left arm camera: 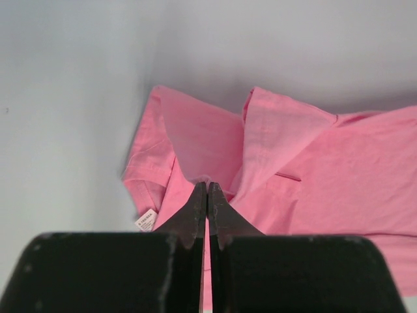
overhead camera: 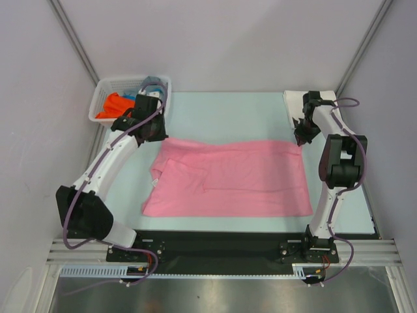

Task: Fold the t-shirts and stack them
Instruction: Fold the tshirt

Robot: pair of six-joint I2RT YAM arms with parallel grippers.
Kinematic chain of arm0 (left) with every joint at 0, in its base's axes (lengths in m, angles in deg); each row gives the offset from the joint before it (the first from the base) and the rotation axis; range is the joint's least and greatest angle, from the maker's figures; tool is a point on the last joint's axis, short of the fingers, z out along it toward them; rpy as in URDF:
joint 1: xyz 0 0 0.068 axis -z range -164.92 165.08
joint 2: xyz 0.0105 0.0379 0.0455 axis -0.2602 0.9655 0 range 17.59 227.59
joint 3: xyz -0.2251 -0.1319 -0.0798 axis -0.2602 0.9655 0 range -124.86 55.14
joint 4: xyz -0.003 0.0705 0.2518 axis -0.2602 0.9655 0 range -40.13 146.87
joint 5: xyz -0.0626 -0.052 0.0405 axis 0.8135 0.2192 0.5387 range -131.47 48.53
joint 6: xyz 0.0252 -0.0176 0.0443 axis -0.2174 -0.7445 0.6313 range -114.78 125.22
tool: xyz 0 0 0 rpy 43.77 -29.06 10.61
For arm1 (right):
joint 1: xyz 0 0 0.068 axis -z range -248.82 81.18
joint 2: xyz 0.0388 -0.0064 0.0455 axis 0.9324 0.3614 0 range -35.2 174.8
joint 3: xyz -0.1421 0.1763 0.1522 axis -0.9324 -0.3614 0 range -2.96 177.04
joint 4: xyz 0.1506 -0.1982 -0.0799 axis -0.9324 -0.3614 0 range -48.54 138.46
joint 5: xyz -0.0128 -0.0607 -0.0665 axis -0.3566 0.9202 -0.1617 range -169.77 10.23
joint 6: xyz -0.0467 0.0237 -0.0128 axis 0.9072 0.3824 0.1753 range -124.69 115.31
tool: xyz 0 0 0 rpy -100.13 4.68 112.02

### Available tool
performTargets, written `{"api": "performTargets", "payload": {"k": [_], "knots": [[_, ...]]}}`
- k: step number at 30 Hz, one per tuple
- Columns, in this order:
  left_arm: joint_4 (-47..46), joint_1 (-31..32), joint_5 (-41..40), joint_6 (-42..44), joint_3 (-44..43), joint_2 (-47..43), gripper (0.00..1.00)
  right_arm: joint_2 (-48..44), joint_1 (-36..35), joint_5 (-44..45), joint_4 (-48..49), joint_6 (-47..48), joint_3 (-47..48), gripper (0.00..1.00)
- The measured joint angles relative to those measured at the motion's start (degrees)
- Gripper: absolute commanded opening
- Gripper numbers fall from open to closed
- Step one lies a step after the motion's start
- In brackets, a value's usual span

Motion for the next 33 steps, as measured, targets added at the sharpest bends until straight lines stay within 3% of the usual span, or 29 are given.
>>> {"api": "performTargets", "payload": {"k": [9,22,33], "knots": [[1.25,-0.07,-1.95,-1.6,7.41,-8.41,0.0,-4.15,-0.24,0.07,-0.57,3.17,-3.82,0.0],[5.33,-0.52,-3.91,-5.97,17.7,-15.04,0.0,-16.9,-0.2,0.37,0.09,6.64,-18.62,0.0],[8.5,-1.31,-4.92,-12.09,23.45,-20.39,0.0,-20.7,0.11,0.44,0.33,7.8,-27.28,0.0]]}}
